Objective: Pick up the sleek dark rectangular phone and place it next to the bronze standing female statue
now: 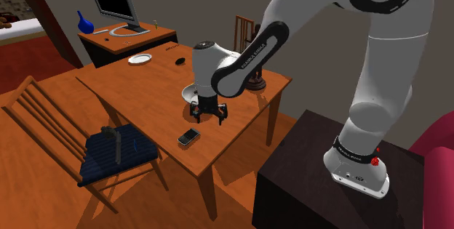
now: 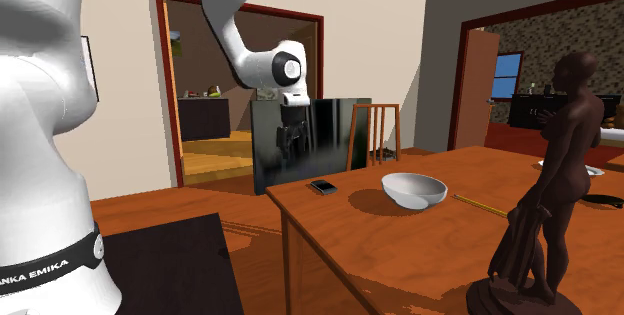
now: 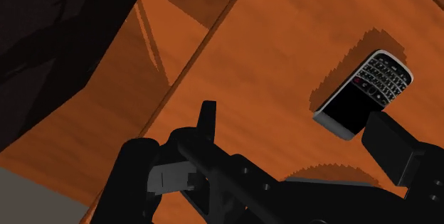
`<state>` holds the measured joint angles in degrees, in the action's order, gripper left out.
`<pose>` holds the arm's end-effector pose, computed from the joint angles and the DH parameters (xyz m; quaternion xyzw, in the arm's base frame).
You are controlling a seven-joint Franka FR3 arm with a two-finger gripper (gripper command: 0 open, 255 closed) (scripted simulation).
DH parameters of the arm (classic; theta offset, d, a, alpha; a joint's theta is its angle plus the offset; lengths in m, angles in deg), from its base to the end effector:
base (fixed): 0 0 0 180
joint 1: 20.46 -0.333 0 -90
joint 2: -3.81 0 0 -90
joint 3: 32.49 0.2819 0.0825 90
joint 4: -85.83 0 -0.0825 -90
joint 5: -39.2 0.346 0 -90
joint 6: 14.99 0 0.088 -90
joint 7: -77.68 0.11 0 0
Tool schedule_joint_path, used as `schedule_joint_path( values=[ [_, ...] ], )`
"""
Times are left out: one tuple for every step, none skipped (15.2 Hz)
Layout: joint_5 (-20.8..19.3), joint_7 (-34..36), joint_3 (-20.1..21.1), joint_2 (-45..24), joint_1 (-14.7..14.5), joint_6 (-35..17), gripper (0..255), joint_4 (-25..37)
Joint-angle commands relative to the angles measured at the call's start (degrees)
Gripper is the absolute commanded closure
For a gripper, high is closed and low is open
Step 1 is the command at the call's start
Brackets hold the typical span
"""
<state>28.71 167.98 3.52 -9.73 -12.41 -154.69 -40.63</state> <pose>0.4616 0.2433 0.2885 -0.8851 0.4648 -0.0053 0.0248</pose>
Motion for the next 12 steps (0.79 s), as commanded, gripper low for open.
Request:
schedule_joint_path(
  values=[
    [-4.0, 6.5, -2.3, -5.1, -2.3, -0.8, 0, 3.6],
    [-5.5, 9.0, -3.5, -7.5, -3.6, -0.9, 0, 5.6],
    [-6.7, 11.4, -4.8, -9.8, -4.8, -1.0, 0, 7.7],
    [-7.8, 13.6, -6.1, -12.1, -6.0, -1.1, 0, 9.9],
    [-8.6, 15.6, -7.3, -14.3, -7.2, -1.1, 0, 12.1],
    [-9.2, 17.5, -8.5, -16.4, -8.3, -1.0, 0, 14.4],
    [-9.7, 19.2, -9.7, -18.6, -9.4, -1.0, 0, 16.7],
    [-10.1, 20.8, -10.7, -20.7, -10.4, -0.8, 0, 19.1],
    [-10.4, 22.3, -11.7, -22.9, -11.3, -0.7, 0, 21.5],
    [-10.6, 23.8, -12.7, -25.0, -12.2, -0.5, 0, 24.1],
    [-10.6, 25.1, -13.6, -27.1, -13.0, -0.2, 0, 26.6],
    [-10.6, 26.3, -14.5, -29.2, -13.7, 0.1, 0, 29.2]
  ],
)
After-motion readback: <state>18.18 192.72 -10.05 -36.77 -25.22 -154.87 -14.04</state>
